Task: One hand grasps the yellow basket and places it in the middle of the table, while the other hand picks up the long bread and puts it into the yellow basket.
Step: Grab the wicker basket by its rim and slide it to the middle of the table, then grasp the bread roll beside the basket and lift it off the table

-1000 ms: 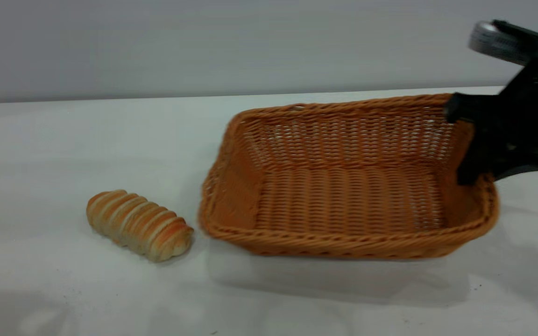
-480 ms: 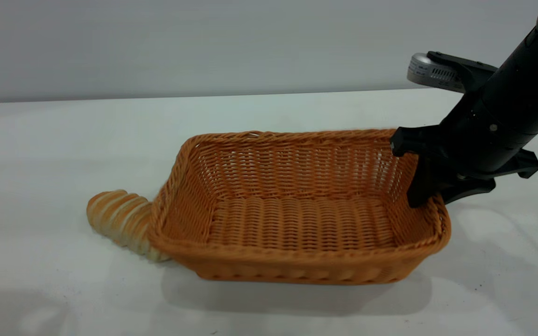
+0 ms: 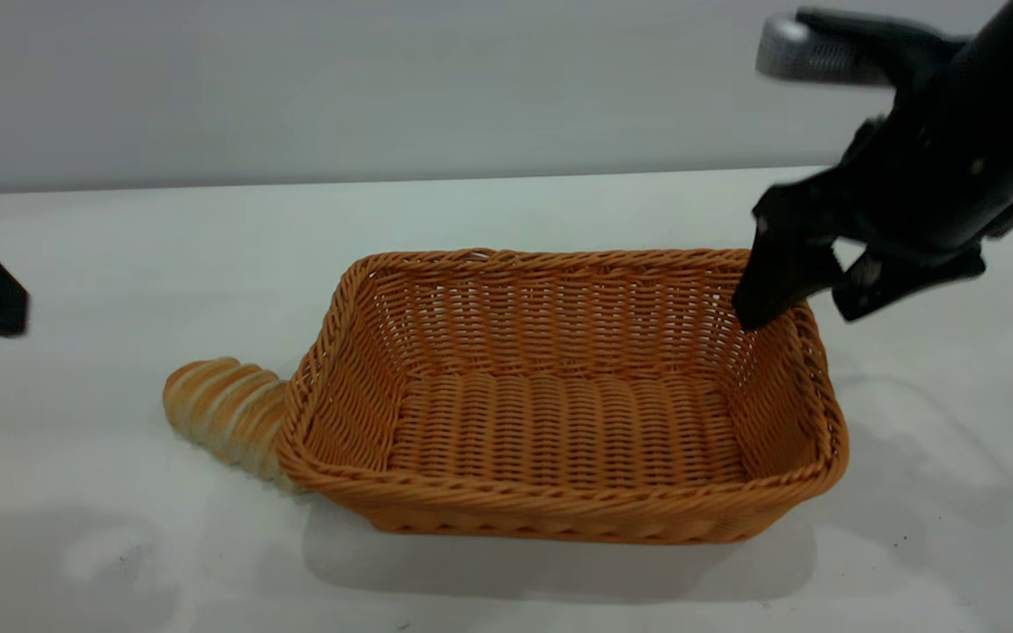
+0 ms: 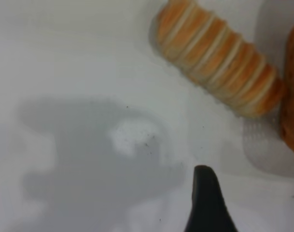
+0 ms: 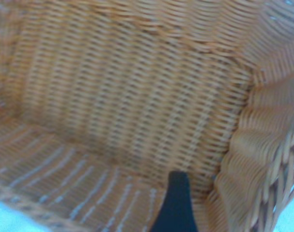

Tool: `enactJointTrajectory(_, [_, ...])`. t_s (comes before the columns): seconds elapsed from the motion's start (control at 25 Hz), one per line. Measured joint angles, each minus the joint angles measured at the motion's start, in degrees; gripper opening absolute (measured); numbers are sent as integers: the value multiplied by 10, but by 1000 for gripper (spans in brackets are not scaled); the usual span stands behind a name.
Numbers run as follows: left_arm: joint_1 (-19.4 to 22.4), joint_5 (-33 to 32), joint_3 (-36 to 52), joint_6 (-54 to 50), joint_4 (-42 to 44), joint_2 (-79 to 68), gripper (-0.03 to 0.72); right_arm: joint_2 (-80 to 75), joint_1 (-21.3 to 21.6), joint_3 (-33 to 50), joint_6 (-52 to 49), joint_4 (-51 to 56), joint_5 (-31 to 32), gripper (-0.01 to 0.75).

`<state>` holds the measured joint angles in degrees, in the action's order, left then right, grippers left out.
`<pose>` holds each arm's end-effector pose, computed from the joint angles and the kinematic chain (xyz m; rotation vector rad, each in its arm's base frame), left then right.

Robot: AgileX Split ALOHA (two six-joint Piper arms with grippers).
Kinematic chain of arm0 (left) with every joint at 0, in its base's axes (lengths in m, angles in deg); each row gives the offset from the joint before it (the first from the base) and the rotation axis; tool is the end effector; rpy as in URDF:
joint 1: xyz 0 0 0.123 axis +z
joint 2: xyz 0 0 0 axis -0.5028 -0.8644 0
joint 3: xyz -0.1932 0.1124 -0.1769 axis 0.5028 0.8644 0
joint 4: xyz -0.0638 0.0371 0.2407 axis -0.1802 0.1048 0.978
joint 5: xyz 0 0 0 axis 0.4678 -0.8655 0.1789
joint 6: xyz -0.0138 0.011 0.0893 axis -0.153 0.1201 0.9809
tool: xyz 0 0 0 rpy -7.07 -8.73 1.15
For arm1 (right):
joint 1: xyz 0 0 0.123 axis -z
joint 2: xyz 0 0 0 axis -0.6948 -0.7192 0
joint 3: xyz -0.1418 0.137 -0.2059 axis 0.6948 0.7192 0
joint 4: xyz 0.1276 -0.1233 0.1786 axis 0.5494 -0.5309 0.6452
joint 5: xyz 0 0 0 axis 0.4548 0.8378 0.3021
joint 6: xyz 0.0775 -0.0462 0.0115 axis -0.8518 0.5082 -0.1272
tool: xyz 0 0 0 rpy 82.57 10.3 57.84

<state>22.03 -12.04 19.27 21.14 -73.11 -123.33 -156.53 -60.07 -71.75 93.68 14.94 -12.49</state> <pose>0.2300 -0.0383 0.1870 -0.2514 2.5208 -0.2755 0.3146 0.1129 0.1515 -0.3534 2.6578 0.4314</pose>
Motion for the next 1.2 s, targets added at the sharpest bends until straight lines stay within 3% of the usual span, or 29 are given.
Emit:
enactJointTrajectory(0.36, [0,-8,-119,-18,-96,-173,530,121,0,0,1,19,112,590])
enactJointTrajectory(0.76, [0,-65,-264,-39,-142,-339,530,206,0,1,1,34,227,587])
enactJointTrajectory(1.2, [0,-78,-356,-44,-184,-463,530,257,0,27,1,40,253,587])
